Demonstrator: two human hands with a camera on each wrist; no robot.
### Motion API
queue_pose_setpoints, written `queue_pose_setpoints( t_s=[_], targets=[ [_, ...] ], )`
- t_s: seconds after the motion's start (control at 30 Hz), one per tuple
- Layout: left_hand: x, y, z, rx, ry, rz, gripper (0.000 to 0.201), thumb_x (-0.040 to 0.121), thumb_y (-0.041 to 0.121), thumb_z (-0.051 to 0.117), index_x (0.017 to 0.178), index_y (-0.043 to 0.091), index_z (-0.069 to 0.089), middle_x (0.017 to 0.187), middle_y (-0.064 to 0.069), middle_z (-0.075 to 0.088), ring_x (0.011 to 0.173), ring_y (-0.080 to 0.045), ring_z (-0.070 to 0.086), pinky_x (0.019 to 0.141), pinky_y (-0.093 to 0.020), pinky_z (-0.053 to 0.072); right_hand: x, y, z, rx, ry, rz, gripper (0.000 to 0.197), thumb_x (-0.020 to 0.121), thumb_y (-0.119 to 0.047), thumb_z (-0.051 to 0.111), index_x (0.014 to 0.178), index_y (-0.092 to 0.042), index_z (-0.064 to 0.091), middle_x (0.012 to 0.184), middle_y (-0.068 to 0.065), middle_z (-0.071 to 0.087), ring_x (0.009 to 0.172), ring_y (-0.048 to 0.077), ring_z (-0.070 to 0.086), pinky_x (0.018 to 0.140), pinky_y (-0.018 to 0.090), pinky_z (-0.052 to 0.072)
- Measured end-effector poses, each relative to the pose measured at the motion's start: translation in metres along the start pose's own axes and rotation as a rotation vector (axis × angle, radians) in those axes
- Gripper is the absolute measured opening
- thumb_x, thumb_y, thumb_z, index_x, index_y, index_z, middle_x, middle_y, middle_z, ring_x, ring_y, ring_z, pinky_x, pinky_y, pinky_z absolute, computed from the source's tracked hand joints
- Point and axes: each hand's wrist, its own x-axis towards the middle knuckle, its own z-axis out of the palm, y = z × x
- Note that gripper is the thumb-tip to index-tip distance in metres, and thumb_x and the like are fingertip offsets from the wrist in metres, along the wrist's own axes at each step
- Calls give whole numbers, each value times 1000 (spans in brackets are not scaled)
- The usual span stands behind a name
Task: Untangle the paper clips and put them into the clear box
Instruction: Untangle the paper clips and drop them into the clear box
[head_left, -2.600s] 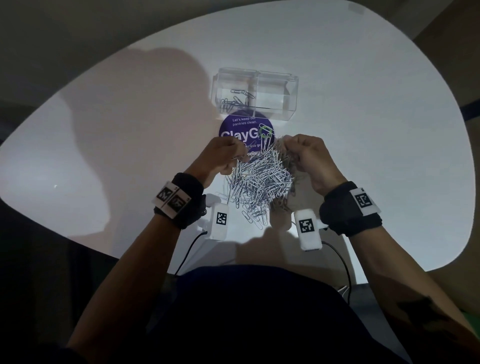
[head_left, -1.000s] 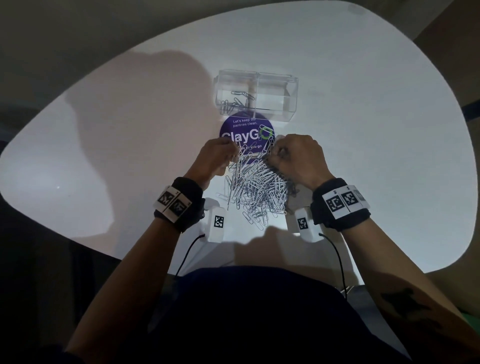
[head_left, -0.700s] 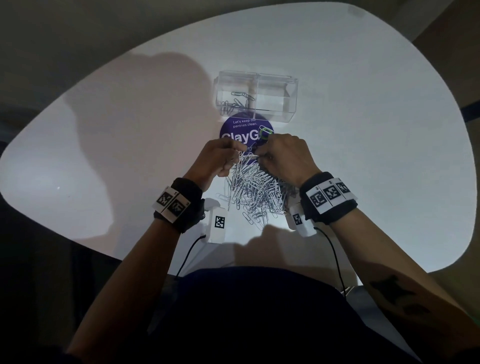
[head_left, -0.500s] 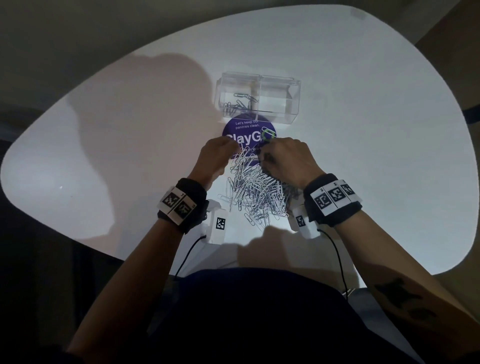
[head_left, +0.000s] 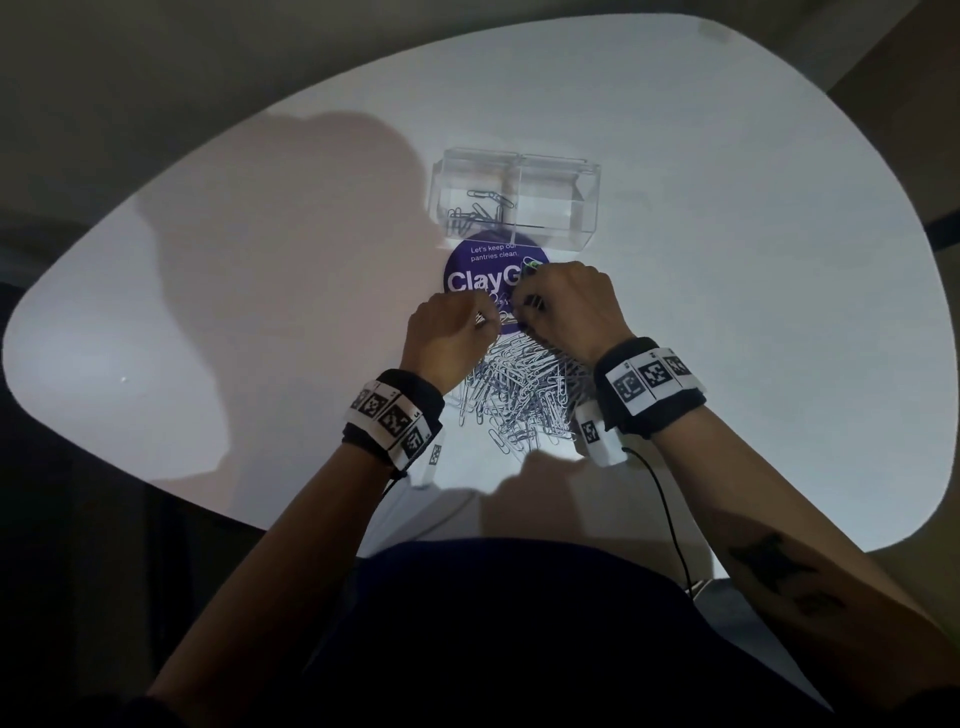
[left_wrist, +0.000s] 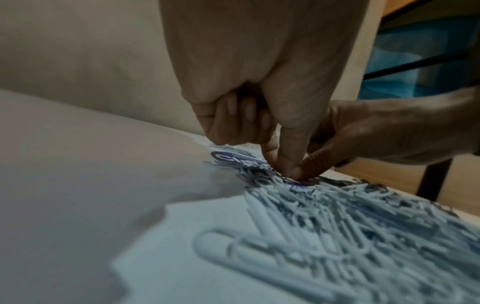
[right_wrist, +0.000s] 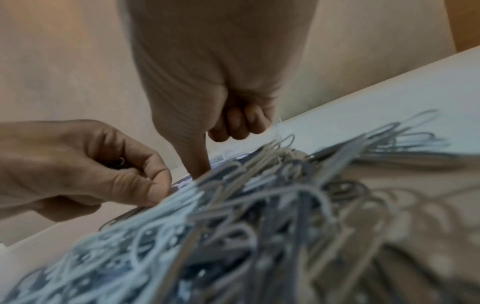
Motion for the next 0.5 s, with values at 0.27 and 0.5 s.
queue_pose_setpoints(
  t_s=[0.27,0.5],
  targets=[
    [3,-9,-8,-185,119,-101,6,85,20,58,87,24,62,82,2,70,80,-24,65,71,-35,52,1,4,2,149,110,177,13,84,-24,68,97,-24,71,98,1,74,90,25,66,74,33,49],
    [3,-10,-4,-177,108,-87,12,84,20,59,92,26,66,82,4,70,81,-24,65,70,-30,49,-1,6,7,16,127,104,18,88,-23,62,100,-22,76,100,4,74,92,32,66,71,36,51]
  ],
)
